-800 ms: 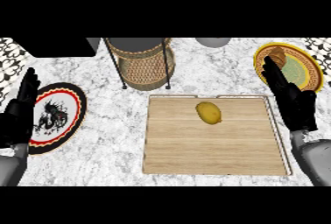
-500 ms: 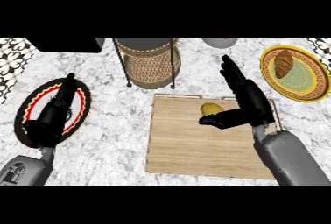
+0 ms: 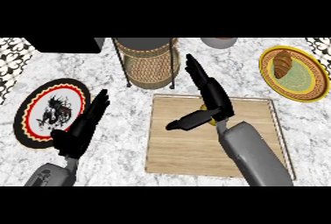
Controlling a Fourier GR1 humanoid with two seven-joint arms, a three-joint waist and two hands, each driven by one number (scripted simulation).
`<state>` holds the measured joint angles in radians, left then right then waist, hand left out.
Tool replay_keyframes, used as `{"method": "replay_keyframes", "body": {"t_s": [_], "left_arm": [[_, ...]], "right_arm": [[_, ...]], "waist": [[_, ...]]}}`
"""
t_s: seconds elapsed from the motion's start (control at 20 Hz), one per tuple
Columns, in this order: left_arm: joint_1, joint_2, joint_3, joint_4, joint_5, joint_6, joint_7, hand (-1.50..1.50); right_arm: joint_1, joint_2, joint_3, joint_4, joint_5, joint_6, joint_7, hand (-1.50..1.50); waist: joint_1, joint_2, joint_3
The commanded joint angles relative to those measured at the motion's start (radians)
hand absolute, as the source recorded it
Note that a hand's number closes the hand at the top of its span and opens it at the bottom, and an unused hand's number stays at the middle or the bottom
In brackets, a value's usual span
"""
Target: Pick the lemon from the tray and place it in the tiered basket
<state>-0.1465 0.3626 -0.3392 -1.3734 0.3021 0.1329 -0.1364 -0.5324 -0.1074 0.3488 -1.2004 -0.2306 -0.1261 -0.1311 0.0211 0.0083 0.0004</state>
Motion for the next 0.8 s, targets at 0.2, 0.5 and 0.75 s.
{"method": "replay_keyframes", "body": {"t_s": [0.2, 0.5, 0.75], "left_arm": [[0.004, -0.001, 0.028, 0.024, 0.024, -0.038, 0.001, 0.0], [0.015, 0.011, 0.028, 0.025, 0.006, -0.025, 0.008, 0.0], [0.009, -0.02, 0.022, 0.004, 0.004, -0.015, 0.021, 0.0]], "right_arm": [[-0.133, -0.298, 0.062, -0.116, 0.192, 0.096, 0.213, -1.5], [-0.277, -0.515, 0.239, -0.162, 0.353, 0.36, 0.456, -1.5], [-0.315, -0.552, 0.293, -0.333, 0.309, 0.572, 0.657, -1.5]], "waist": [[-0.044, -0.021, -0.005], [-0.038, -0.031, -0.008], [-0.042, -0.024, -0.003]]}}
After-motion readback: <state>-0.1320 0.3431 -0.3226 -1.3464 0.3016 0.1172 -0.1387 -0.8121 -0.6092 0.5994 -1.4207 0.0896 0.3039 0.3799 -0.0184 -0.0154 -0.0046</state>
